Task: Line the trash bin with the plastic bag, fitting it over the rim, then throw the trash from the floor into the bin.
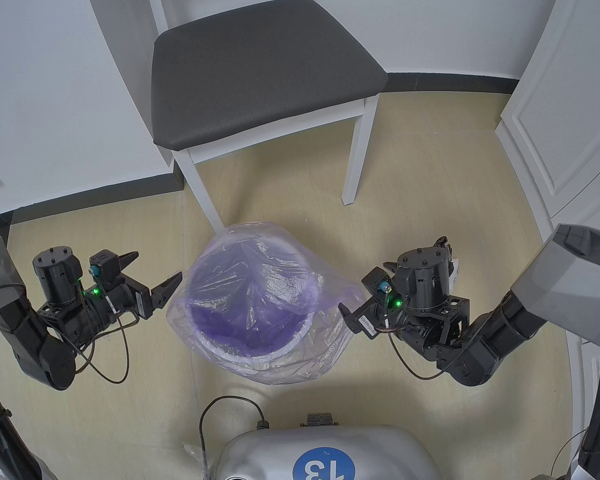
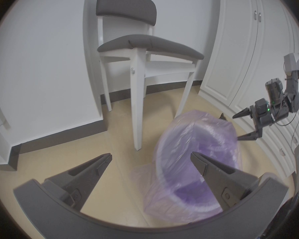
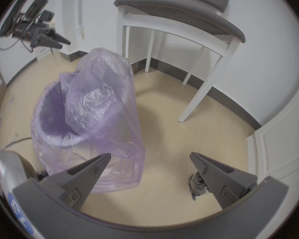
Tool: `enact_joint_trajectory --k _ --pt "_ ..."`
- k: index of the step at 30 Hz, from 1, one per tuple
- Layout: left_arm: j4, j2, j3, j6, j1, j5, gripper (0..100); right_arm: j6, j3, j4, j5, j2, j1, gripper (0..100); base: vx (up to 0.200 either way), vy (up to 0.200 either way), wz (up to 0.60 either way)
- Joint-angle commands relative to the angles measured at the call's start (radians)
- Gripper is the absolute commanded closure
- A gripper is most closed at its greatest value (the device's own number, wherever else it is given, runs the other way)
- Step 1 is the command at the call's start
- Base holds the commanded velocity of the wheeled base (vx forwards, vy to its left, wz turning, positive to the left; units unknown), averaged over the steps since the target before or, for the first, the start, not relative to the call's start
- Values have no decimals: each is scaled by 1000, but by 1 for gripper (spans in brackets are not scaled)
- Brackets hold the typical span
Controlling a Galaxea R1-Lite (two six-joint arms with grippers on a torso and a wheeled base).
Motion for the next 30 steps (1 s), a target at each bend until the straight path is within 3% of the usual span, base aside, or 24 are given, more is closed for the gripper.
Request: enact_joint_trajectory --k 1,3,5,11,16,17,23,30 --pt "41 -17 -82 -33 -43 -40 0 75 49 -8 84 -54 5 0 0 0 0" --pt "71 -12 -111 -37 -55 -59 0 159 89 -10 167 -102 6 0 0 0 0" --pt "93 -3 -132 -38 -66 -74 0 202 124 -14 202 -135 -1 0 0 0 0" --pt "97 51 -166 -38 -109 -79 0 211 211 -79 200 -198 -38 0 0 0 0" --pt "96 78 -178 -38 -133 -83 0 216 309 -180 165 -244 -50 0 0 0 0" --pt "93 109 -200 -37 -138 -85 0 241 382 -269 107 -272 -50 0 0 0 0" --pt "90 146 -234 -32 -164 -85 0 340 498 -370 -13 -353 -47 0 0 0 0" --pt "87 181 -258 -26 -169 -86 0 422 559 -385 -21 -427 -46 0 0 0 0"
